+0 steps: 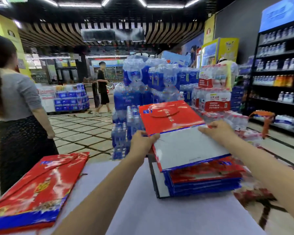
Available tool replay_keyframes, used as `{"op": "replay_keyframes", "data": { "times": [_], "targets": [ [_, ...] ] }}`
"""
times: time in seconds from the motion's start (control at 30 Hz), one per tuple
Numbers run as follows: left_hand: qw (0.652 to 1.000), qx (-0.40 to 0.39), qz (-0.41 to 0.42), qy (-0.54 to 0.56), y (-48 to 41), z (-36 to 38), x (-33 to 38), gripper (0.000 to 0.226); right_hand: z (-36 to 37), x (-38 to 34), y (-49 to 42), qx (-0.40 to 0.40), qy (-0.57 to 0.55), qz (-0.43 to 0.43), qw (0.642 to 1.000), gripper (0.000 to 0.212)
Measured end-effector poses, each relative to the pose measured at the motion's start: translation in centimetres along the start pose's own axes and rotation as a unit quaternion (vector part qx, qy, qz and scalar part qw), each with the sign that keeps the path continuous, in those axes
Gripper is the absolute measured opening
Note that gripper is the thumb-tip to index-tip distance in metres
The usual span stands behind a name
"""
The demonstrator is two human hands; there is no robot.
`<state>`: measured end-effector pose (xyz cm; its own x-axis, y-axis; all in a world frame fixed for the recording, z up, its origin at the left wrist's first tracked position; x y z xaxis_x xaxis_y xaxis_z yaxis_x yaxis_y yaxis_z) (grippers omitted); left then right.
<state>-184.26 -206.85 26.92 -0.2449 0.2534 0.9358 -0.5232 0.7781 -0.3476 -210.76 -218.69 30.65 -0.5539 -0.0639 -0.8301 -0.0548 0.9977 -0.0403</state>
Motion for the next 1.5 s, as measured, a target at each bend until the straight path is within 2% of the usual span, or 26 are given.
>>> {"op": "replay_keyframes", "data": {
  "times": [0.07, 0.1, 0.23, 0.3, 0.37, 0.5, 0.57, 0.8, 0.9, 0.97, 1.03, 1.1, 1.13, 1.23, 1.3, 1.4, 1.5],
  "targets": [
    [0.999, -0.025, -0.021, -0.015, 0.2, 2.2, -1.8, 0.038, -0.6, 2.0, -1.1, -0.001, 0.031, 0.040, 0.999, 0.050],
    [0.998, -0.034, -0.032, -0.032, 0.5, 3.2, -2.8, 0.039, -0.9, 3.2, -1.4, 0.003, 0.049, 0.062, 0.997, 0.052],
    [0.984, -0.033, -0.029, -0.175, 2.3, 4.3, -5.7, 0.031, -0.7, 7.2, -1.6, -0.002, 0.110, 0.080, 0.991, 0.034],
    [0.983, -0.022, -0.032, -0.179, 3.3, 4.3, -6.5, 0.034, -0.4, 8.6, -1.5, -0.018, 0.087, 0.085, 0.992, 0.028],
    [0.986, -0.011, -0.041, -0.164, 3.7, 4.5, -7.0, 0.034, -0.3, 8.7, -0.7, -0.052, 0.058, 0.095, 0.992, 0.043],
    [0.989, 0.008, -0.046, -0.138, 3.3, 5.5, -6.6, 0.039, 0.1, 7.4, -0.3, -0.117, 0.133, 0.086, 0.980, 0.038],
    [0.989, 0.008, -0.048, -0.141, 3.1, 6.0, -6.5, 0.033, 0.1, 7.4, -0.6, -0.108, 0.154, 0.095, 0.978, 0.058],
    [0.981, 0.014, -0.058, -0.185, 4.2, 5.9, -7.7, 0.037, 1.6, 9.6, -0.7, -0.114, 0.156, 0.116, 0.974, 0.056],
    [0.979, 0.000, -0.049, -0.200, 4.1, 5.8, -7.5, 0.038, 1.6, 9.2, -0.7, -0.099, 0.247, 0.094, 0.959, 0.051],
    [0.979, -0.022, -0.044, -0.199, 3.9, 5.4, -7.1, 0.036, 1.4, 7.9, -0.2, -0.043, 0.314, 0.068, 0.946, 0.043],
    [0.977, -0.044, -0.019, -0.209, 3.5, 4.6, -6.4, 0.038, 1.6, 5.9, 0.5, 0.042, 0.353, 0.003, 0.935, 0.034],
    [0.969, -0.057, 0.024, -0.240, 3.3, 3.1, -5.1, 0.037, 2.7, 3.6, 2.2, 0.099, 0.336, -0.071, 0.934, 0.036],
    [0.964, -0.060, 0.049, -0.256, 3.1, 2.1, -4.5, 0.033, 3.6, 2.4, 3.0, 0.101, 0.301, -0.097, 0.943, 0.039],
    [0.949, -0.064, 0.104, -0.292, 3.3, -2.1, -2.8, 0.021, 7.5, -1.0, 5.9, 0.045, 0.229, -0.139, 0.962, 0.041],
    [0.940, -0.061, 0.120, -0.314, 3.5, -5.8, -2.2, 0.017, 10.6, -3.2, 7.9, 0.013, 0.203, -0.164, 0.965, 0.035],
    [0.933, -0.035, 0.125, -0.336, 3.9, -12.4, -1.8, 0.014, 15.8, -6.7, 11.2, -0.038, 0.157, -0.184, 0.969, 0.029],
    [0.924, 0.018, 0.107, -0.366, 4.8, -19.6, -1.9, 0.015, 21.7, -9.8, 14.8, -0.107, 0.129, -0.189, 0.968, 0.033]
  ]
}}
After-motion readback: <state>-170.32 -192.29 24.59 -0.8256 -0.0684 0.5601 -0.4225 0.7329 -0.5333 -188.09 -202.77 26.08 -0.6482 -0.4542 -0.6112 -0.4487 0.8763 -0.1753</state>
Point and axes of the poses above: each hand's wrist, its own y-axis away from the middle knuckle, its own z-axis out of the palm, x = y × z, the point moved 5 cm from there along -y, towards the middle knuckle, and after that the axes turned 13 degrees about z, right-handed, at the moved point
